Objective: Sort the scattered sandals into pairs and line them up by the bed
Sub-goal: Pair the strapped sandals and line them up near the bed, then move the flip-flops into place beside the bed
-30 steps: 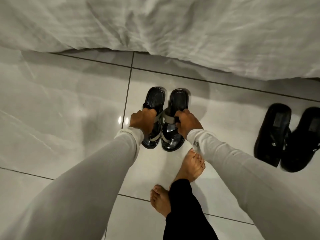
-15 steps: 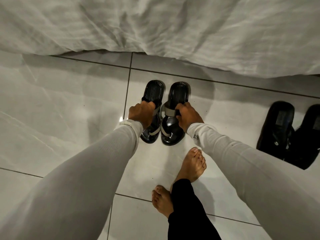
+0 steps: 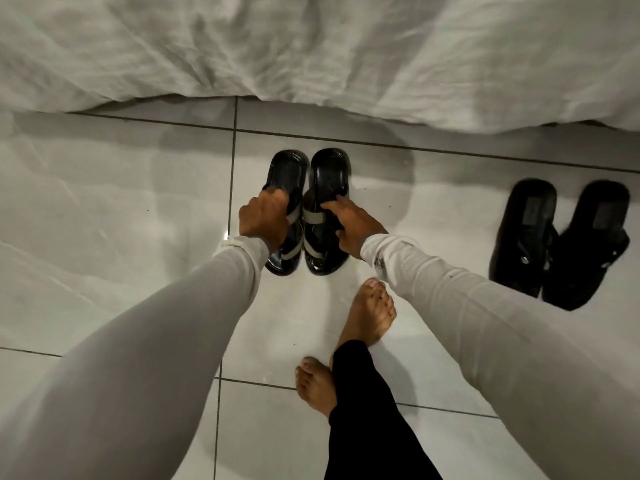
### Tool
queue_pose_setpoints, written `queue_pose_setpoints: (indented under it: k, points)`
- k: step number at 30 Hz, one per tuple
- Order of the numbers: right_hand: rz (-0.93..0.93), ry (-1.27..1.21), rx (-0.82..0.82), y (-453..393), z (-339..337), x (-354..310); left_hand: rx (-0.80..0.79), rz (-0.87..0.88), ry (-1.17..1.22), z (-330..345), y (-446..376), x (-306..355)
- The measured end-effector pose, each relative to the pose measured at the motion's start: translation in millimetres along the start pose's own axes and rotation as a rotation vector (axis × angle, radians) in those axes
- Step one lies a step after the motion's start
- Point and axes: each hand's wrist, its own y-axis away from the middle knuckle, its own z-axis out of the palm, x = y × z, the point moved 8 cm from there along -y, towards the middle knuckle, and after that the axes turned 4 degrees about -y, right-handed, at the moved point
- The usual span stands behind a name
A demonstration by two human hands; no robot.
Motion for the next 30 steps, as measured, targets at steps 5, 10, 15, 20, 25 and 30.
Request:
queue_pose_setpoints:
  k: [5, 10, 15, 20, 25, 30]
  points:
    - [0.096, 0.000, 0.034, 46.0, -1.8, 32.5, 0.070, 0.030, 0.070, -9.3, 38.9, 25.3]
    - [0.291, 0.044, 0.064, 115.8, -13.0, 75.4, 0.042, 0.125, 0.027, -13.7, 100.6, 73.7]
    - [0.381, 0.046, 0.137, 186.5, -35.1, 121.0, -0.082, 0.148, -0.029, -2.1, 134.8, 133.6]
    - [0.524, 0.105, 0.172, 251.0, -53.5, 205.2, -0.237, 0.157, 0.023, 45.5, 154.6, 207.6]
    - [0.653, 0.094, 0.184, 270.3, -98.5, 317.3, -0.444, 0.151, 0.134, 120.1, 146.5, 301.9]
    - [0.573, 0.139, 0.204, 247.1, -156.5, 403.3, -0.375, 0.097, 0.257, 165.6, 102.7, 406.4]
